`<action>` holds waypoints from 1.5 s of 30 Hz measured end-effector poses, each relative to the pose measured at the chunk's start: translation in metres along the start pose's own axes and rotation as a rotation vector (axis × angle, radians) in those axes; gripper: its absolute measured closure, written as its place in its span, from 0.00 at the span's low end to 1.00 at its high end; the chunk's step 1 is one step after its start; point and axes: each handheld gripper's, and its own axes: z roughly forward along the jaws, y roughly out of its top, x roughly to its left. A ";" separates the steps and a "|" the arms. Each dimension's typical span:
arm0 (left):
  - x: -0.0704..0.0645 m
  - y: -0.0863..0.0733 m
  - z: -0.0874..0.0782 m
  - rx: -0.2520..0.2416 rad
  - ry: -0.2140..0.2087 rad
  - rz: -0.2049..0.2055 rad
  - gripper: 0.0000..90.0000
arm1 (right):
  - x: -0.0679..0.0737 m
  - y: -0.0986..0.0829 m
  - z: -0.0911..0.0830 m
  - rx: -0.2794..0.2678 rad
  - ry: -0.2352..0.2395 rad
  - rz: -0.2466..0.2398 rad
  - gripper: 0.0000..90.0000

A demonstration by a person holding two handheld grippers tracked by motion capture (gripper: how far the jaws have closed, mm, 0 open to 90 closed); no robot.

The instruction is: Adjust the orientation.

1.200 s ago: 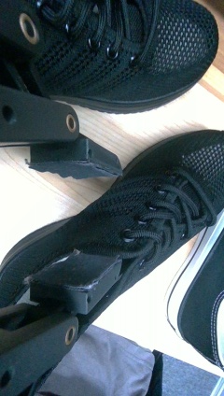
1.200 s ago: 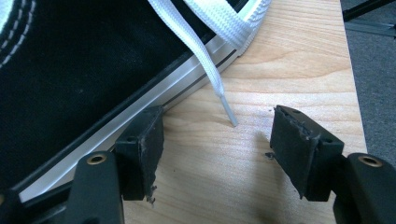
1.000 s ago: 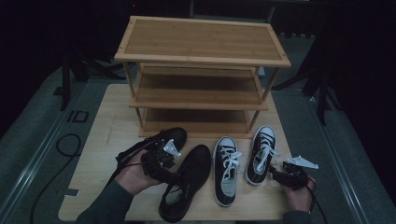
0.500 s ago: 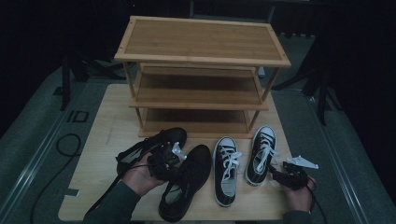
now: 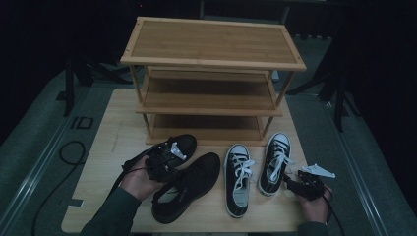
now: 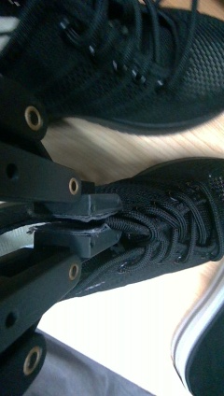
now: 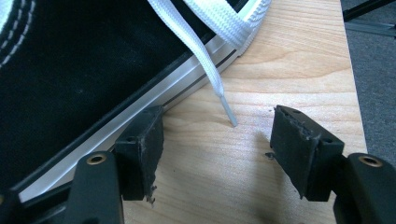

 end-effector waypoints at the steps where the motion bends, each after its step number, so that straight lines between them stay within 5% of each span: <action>1: 0.004 -0.004 -0.001 -0.002 0.004 -0.015 0.95 | 0.000 0.000 0.000 0.000 0.000 0.001 0.38; 8: 0.014 -0.015 -0.006 -0.006 0.000 -0.035 0.95 | 0.000 0.000 0.000 0.000 0.000 0.000 0.38; 19: 0.027 -0.026 -0.013 -0.001 0.050 -0.052 0.95 | 0.000 0.000 0.000 0.001 -0.001 0.000 0.38; 25: 0.028 -0.027 -0.015 0.013 0.086 -0.050 0.95 | 0.000 0.000 0.000 0.001 -0.001 0.001 0.38; 35: 0.028 -0.028 -0.018 0.000 0.085 -0.046 0.94 | 0.000 0.000 0.000 0.001 -0.001 0.000 0.38; 45: 0.026 -0.028 -0.019 0.006 0.117 -0.038 0.75 | 0.000 0.000 0.000 0.001 -0.001 0.000 0.38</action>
